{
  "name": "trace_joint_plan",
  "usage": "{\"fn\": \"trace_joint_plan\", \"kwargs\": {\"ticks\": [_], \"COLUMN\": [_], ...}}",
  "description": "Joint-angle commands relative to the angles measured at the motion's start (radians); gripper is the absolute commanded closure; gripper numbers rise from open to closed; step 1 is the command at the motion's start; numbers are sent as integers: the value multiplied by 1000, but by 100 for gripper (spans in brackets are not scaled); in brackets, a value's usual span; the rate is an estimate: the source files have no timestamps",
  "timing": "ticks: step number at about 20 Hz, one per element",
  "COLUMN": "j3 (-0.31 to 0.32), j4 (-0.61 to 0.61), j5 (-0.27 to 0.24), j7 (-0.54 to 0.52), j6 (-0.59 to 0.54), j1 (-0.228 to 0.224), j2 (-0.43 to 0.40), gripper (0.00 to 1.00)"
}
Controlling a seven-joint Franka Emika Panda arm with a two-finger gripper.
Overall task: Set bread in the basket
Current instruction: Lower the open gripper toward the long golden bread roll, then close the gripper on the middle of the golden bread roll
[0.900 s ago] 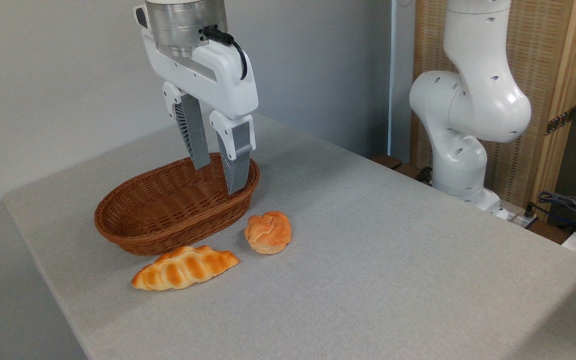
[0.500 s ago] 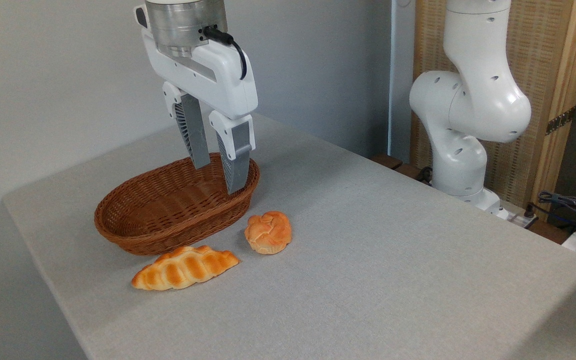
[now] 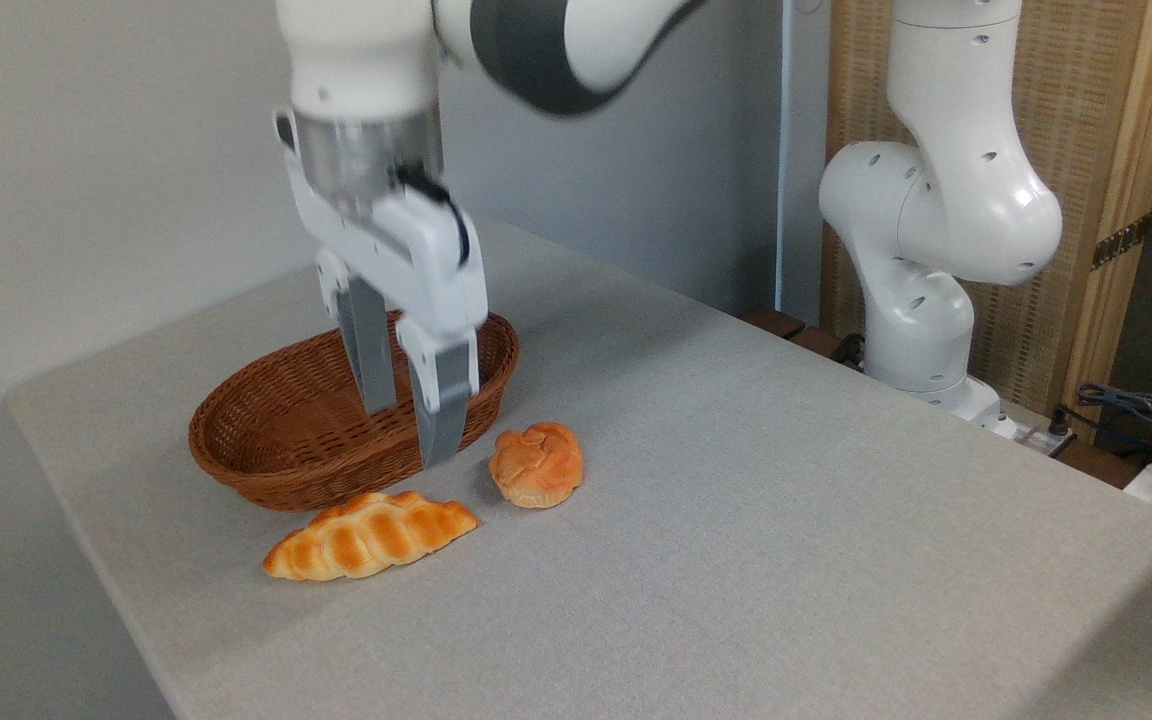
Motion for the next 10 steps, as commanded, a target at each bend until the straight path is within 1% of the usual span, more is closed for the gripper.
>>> {"fn": "trace_joint_plan", "kwargs": {"ticks": [1, 2, 3, 6, 7, 10], "j3": [-8, -14, -36, -63, -83, -106], "j4": [-150, -169, -175, -179, -179, -179], "j5": [7, 4, 1, -3, -3, -3], "j7": [131, 172, 185, 185, 185, 186], "j6": [179, 219, 238, 269, 281, 335], "j1": [0, 0, 0, 0, 0, 0], "j2": [-13, 0, 12, 53, 67, 111], "gripper": [0, 0, 0, 0, 0, 0]}}
